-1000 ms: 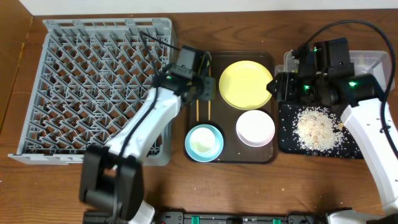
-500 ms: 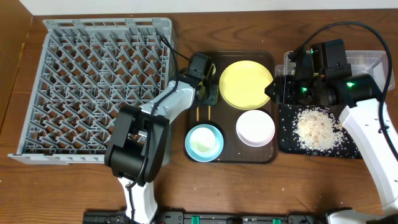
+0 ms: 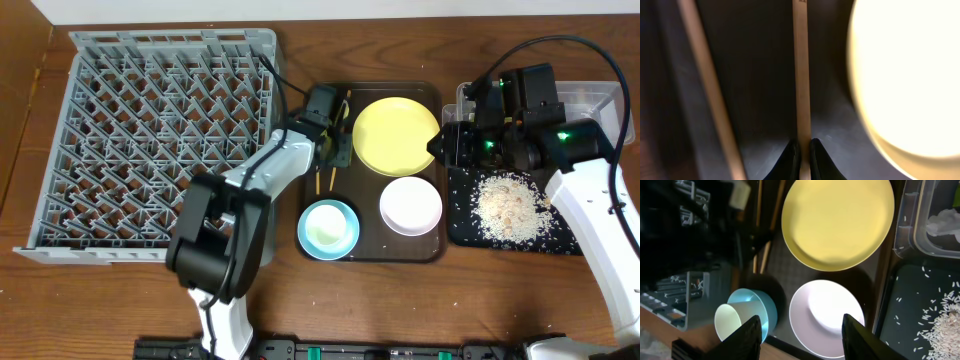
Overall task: Sort waste into correct bins and load items into the dishwasher
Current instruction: 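Grasp a chopstick with the left gripper and place it in the dish rack, then grasp the second chopstick with the left gripper and place it in the rack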
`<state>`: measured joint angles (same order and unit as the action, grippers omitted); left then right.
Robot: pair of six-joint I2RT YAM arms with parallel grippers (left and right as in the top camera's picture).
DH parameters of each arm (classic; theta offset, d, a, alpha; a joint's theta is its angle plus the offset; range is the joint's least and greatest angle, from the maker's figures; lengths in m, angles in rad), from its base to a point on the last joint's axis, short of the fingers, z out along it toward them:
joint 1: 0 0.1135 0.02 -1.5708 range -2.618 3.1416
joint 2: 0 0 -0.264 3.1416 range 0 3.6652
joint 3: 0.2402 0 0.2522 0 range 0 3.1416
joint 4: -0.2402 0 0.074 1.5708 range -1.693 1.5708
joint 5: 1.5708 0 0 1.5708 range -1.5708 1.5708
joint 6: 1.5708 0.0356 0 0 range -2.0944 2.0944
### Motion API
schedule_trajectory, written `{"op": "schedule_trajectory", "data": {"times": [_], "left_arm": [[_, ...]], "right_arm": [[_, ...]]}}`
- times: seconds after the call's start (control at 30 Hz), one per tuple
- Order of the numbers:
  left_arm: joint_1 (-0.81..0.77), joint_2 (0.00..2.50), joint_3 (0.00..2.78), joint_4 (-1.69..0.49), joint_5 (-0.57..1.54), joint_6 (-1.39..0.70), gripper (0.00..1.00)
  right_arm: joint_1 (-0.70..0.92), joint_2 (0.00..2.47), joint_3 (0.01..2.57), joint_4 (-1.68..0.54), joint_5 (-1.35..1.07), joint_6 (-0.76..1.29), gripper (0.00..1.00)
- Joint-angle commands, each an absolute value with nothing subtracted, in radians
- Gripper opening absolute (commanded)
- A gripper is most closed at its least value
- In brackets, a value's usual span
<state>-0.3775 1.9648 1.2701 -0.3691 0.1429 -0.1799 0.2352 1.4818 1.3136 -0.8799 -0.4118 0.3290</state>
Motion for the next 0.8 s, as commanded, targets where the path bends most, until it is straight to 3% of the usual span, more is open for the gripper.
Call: {"op": "schedule_trajectory", "data": {"times": [0.0,0.37,0.77], "left_arm": [[-0.369,1.835,1.276,-0.38,0.115,-0.177,0.08],[-0.259,1.58,1.276,-0.62,-0.229,-0.123,0.08],[-0.152,1.623,1.247,-0.657,-0.187,-0.015,0.08]], "right_arm": [[0.243,1.477,1.327,-0.884,-0.419,0.317,0.49],[0.244,1.477,1.327,-0.894,-0.419,0.317,0.49],[0.244,1.477,1.327,-0.894,-0.416,0.317,0.49]]}}
